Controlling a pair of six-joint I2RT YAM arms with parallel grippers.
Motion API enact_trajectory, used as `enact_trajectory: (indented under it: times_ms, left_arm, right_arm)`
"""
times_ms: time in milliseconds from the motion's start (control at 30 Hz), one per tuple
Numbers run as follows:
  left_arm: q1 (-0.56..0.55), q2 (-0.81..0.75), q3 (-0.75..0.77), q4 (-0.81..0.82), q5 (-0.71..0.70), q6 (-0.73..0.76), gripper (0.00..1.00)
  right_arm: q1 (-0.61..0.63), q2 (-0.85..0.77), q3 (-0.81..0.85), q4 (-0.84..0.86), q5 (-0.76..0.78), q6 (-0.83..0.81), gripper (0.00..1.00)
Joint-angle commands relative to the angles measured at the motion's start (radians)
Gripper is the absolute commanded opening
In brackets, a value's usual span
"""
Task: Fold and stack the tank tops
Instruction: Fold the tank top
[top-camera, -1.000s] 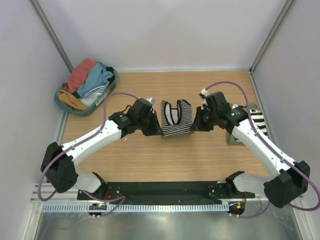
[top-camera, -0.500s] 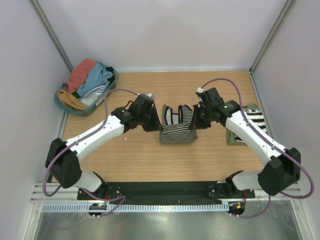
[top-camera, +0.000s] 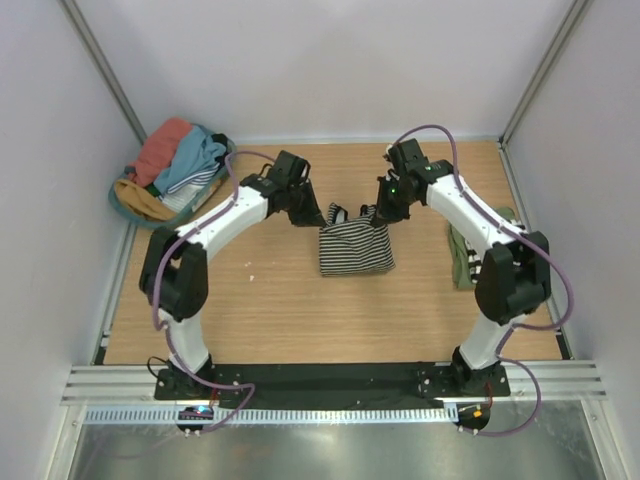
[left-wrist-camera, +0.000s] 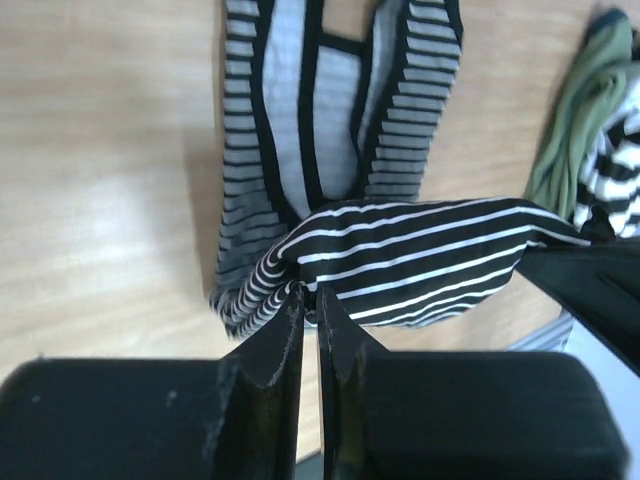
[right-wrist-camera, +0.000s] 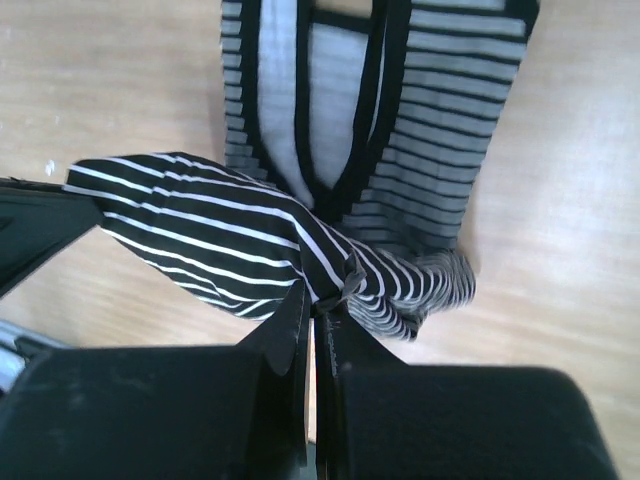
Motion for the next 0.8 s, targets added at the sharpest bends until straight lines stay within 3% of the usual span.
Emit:
enact_trajectory:
  times_ms: [0,200,233,267,300,333,367,400,433,467,533,600,667,733,767]
  left_arm:
    - [0.036,0.147,0.110,0.035,0.065,0.023,0.08]
    - [0.086,0.399,0.406,0.036,0.058,0.017,0.07]
    - [0.097,0.451,0.473,0.038,0.059,0.012,0.09]
    - [0.102,0.479,0.505,0.047,0.061,0.011,0.13]
    - [0.106,0.501,0.535,0.047,0.071,0.009,0.35]
    - [0.109,0.516,0.577,0.050,0.082,0.011,0.44]
    - [0.109,0.531,0.591,0.049,0.084,0.017,0.51]
    - [0.111,0.526,0.595,0.047,0.065,0.029,0.72]
    - [0.111,0.510,0.576,0.047,0.056,0.040,0.79]
    - [0.111,0.475,0.560,0.053,0.041,0.049,0.84]
    - [0.111,0.421,0.478,0.071,0.016,0.071,0.86]
    - [0.108,0.333,0.405,0.127,0.022,0.072,0.84]
    - [0.097,0.280,0.299,0.182,0.036,0.072,0.81]
    - [0.077,0.225,0.224,0.220,0.065,0.060,0.72]
    - [0.069,0.214,0.205,0.234,0.084,0.054,0.62]
  right_arm:
    - [-0.045,0.126,0.118,0.022,-0.021,-0.029,0.04]
    - [-0.124,0.319,0.276,0.123,-0.049,0.004,0.09]
    - [-0.143,0.364,0.293,0.135,-0.049,0.009,0.12]
    - [-0.154,0.385,0.303,0.176,-0.055,0.027,0.23]
    - [-0.160,0.402,0.323,0.181,-0.064,0.033,0.34]
    - [-0.171,0.422,0.326,0.189,-0.072,0.038,0.42]
    - [-0.171,0.421,0.324,0.209,-0.069,0.046,0.58]
    - [-0.173,0.413,0.303,0.218,-0.067,0.041,0.66]
    - [-0.173,0.375,0.280,0.235,-0.070,0.038,0.81]
    - [-0.173,0.354,0.254,0.275,-0.066,0.035,0.85]
    - [-0.173,0.305,0.180,0.296,-0.040,0.023,0.85]
    - [-0.174,0.222,0.086,0.338,-0.027,0.018,0.75]
    - [-0.173,0.150,0.016,0.402,-0.068,0.021,0.57]
    - [-0.171,0.128,-0.056,0.430,-0.124,0.032,0.44]
    - [-0.173,0.126,-0.080,0.447,-0.185,0.033,0.41]
